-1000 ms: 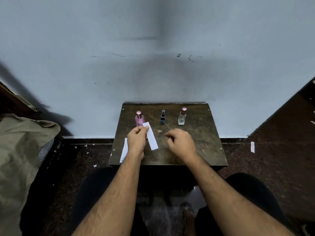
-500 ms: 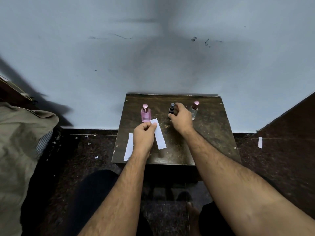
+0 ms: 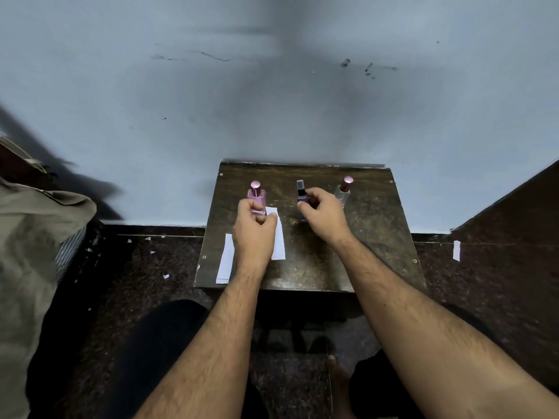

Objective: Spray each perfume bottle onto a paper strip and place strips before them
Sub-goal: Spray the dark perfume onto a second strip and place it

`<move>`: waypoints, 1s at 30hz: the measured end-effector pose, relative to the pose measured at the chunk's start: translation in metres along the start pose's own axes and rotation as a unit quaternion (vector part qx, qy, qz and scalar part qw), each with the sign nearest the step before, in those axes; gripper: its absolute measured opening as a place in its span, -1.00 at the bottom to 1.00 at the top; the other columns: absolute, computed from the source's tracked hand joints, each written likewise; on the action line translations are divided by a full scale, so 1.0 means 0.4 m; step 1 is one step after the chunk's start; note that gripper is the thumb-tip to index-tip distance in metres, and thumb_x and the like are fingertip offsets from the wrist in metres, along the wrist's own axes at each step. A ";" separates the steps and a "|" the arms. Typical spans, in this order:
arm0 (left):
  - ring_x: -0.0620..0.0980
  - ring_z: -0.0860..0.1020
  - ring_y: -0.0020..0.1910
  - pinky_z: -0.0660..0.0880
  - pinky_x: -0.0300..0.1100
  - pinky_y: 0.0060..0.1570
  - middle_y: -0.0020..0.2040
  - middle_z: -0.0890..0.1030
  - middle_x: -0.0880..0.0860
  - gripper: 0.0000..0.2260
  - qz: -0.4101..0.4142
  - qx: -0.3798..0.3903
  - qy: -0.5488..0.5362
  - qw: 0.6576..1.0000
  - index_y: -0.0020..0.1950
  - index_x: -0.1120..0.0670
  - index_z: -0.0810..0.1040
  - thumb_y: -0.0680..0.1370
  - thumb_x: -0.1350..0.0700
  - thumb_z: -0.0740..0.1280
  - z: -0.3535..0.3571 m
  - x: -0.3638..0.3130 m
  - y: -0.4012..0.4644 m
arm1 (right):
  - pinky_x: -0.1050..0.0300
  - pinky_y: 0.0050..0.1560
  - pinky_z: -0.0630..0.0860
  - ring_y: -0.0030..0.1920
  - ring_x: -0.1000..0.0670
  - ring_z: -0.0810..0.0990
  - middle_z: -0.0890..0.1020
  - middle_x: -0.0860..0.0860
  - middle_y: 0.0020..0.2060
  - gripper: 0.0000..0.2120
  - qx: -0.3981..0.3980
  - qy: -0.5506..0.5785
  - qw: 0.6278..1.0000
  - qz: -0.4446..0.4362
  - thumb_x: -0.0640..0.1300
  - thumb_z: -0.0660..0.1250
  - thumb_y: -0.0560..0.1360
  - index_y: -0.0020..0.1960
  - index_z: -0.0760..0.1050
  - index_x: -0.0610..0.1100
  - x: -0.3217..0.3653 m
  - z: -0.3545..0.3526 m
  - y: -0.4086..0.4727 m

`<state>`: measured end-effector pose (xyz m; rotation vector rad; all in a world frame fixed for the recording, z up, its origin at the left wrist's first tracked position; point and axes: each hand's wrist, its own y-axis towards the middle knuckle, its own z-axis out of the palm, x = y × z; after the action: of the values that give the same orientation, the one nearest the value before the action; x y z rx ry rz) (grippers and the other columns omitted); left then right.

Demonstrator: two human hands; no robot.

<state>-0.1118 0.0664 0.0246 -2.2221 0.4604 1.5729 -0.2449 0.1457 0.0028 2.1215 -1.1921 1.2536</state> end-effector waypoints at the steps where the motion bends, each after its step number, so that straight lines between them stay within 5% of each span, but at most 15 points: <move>1: -0.11 0.46 -0.32 0.33 -0.40 -0.38 -0.33 0.51 -0.10 -0.82 0.013 -0.005 0.017 1.000 -0.14 -0.05 0.43 0.49 0.20 0.37 -0.001 -0.005 -0.003 | -0.15 -0.03 0.62 -0.13 -0.04 0.65 0.67 0.07 -0.16 -0.81 0.015 0.009 1.000 -0.010 -0.02 0.36 0.43 0.05 0.58 0.06 0.000 -0.008 -0.011; 4: -0.13 0.55 -0.22 0.38 -0.39 -0.29 -0.24 0.60 -0.10 -0.89 0.027 0.015 0.054 0.998 -0.12 -0.05 0.60 0.52 0.17 0.39 -0.004 -0.013 -0.004 | -0.22 -0.16 0.62 -0.20 -0.13 0.65 0.65 0.01 -0.22 -0.85 0.055 0.033 0.997 -0.033 -0.07 0.37 0.46 0.03 0.57 0.03 0.001 -0.030 -0.044; 8: -0.15 0.60 -0.08 0.47 -0.32 -0.08 -0.06 0.70 -0.06 -0.90 0.039 0.040 0.091 0.994 0.01 0.02 0.71 0.52 0.11 0.44 -0.017 -0.021 -0.006 | -0.20 -0.04 0.62 -0.20 0.03 0.61 0.67 0.05 -0.20 -0.84 0.090 0.060 0.993 -0.045 -0.13 0.43 0.44 -0.02 0.60 0.07 0.002 -0.051 -0.084; 19: -0.09 0.63 -0.01 0.56 -0.03 0.06 -0.07 0.71 -0.06 -0.82 0.079 0.123 0.107 0.983 0.00 0.04 0.73 0.53 -0.02 0.41 -0.042 -0.055 -0.024 | 0.17 -0.09 0.46 -0.23 0.19 0.53 0.61 0.18 -0.23 -0.82 0.130 0.044 0.986 -0.098 -0.15 0.43 0.47 0.08 0.63 -0.05 0.018 -0.077 -0.173; 30: -0.16 0.50 -0.30 0.30 -0.27 -0.34 -0.33 0.59 -0.14 -0.79 0.088 0.084 0.167 0.978 -0.14 0.00 0.73 0.55 -0.07 0.38 -0.038 -0.089 -0.067 | 0.14 -0.18 0.44 -0.23 0.06 0.56 0.65 0.07 -0.26 -0.89 -0.002 -0.016 0.988 -0.155 -0.11 0.42 0.46 -0.04 0.68 -0.08 0.048 -0.078 -0.223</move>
<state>-0.0983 0.0841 0.0658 -2.3706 0.8733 1.1847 -0.1826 0.2078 0.0423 2.2260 -0.8337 1.0791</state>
